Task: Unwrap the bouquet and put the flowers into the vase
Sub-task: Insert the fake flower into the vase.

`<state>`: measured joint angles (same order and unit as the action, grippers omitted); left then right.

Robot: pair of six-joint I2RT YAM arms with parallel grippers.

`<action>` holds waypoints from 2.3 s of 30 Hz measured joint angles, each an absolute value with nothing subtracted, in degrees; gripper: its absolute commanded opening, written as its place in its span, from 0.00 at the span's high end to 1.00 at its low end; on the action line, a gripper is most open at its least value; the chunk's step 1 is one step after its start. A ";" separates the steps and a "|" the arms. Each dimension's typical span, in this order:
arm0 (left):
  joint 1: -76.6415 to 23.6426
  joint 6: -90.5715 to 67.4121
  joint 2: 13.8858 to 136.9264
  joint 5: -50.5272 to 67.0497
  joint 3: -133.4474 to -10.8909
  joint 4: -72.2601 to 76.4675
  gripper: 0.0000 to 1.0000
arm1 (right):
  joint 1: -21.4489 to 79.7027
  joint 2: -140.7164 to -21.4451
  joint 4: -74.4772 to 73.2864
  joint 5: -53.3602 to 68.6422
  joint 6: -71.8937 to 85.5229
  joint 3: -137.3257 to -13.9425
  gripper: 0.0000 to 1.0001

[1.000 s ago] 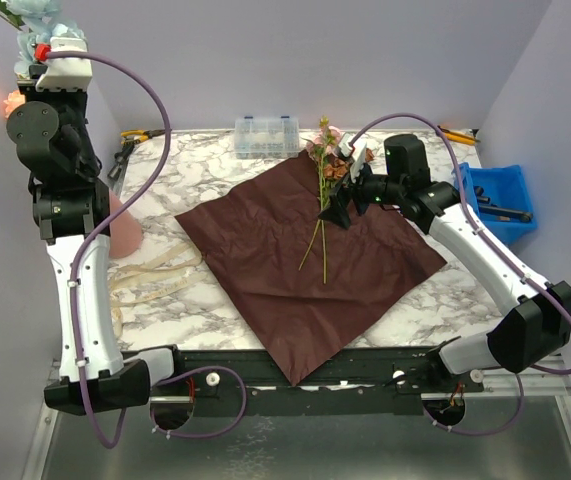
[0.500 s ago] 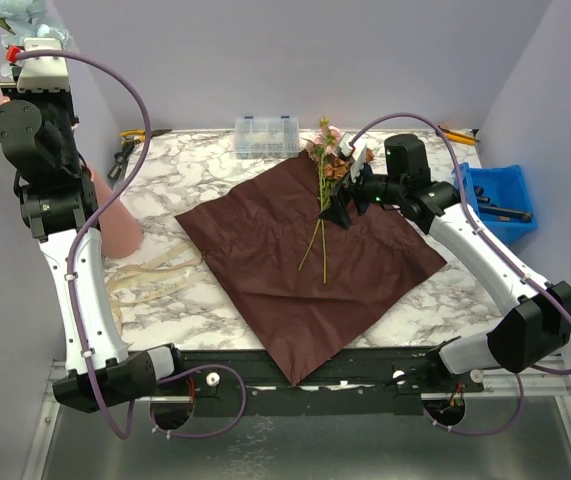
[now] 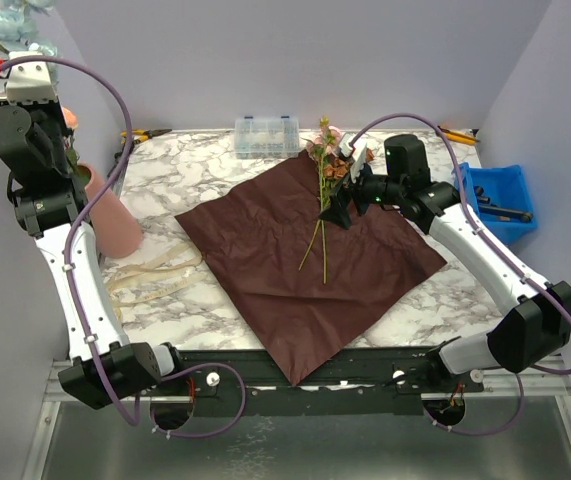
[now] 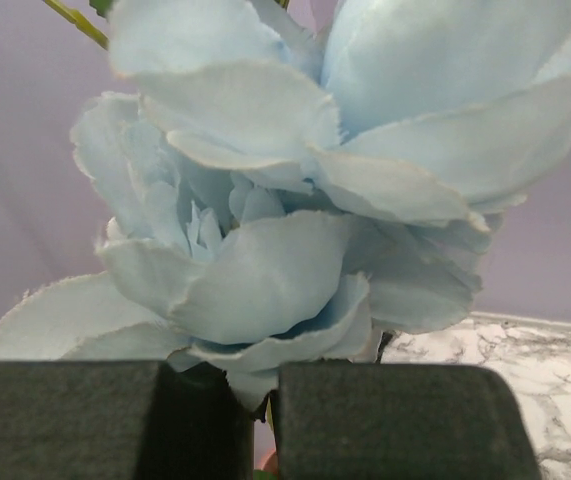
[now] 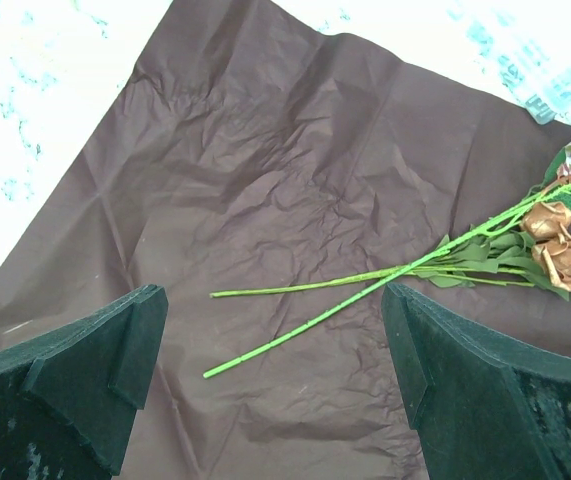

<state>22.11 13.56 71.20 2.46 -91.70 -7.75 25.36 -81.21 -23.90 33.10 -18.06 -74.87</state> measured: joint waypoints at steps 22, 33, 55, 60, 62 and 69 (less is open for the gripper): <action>32.69 5.10 70.48 8.40 -74.39 -6.48 0.70 | 25.36 -81.19 -23.92 33.47 -17.87 -72.71 0.00; 32.95 4.51 68.36 9.15 -70.48 -9.58 0.21 | 25.26 -80.97 -23.88 33.54 -17.82 -72.44 0.00; 32.99 2.92 50.92 27.94 -67.13 -29.82 0.01 | 25.02 -80.03 -23.70 34.11 -15.49 -70.85 0.00; 32.93 4.56 48.80 37.41 -65.78 -33.17 0.01 | 24.45 -80.82 -23.62 33.15 -13.54 -70.89 0.02; 32.60 5.52 48.69 41.69 -64.23 -34.04 0.01 | 24.23 -82.52 -23.68 31.68 -12.64 -71.37 0.03; 23.77 9.74 49.87 47.05 -57.01 -36.71 0.01 | 23.51 -92.25 -23.90 24.64 -9.72 -73.06 0.12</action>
<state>23.77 9.74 49.87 47.05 -57.01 -36.71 23.51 -92.25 -23.90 24.64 -9.72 -73.06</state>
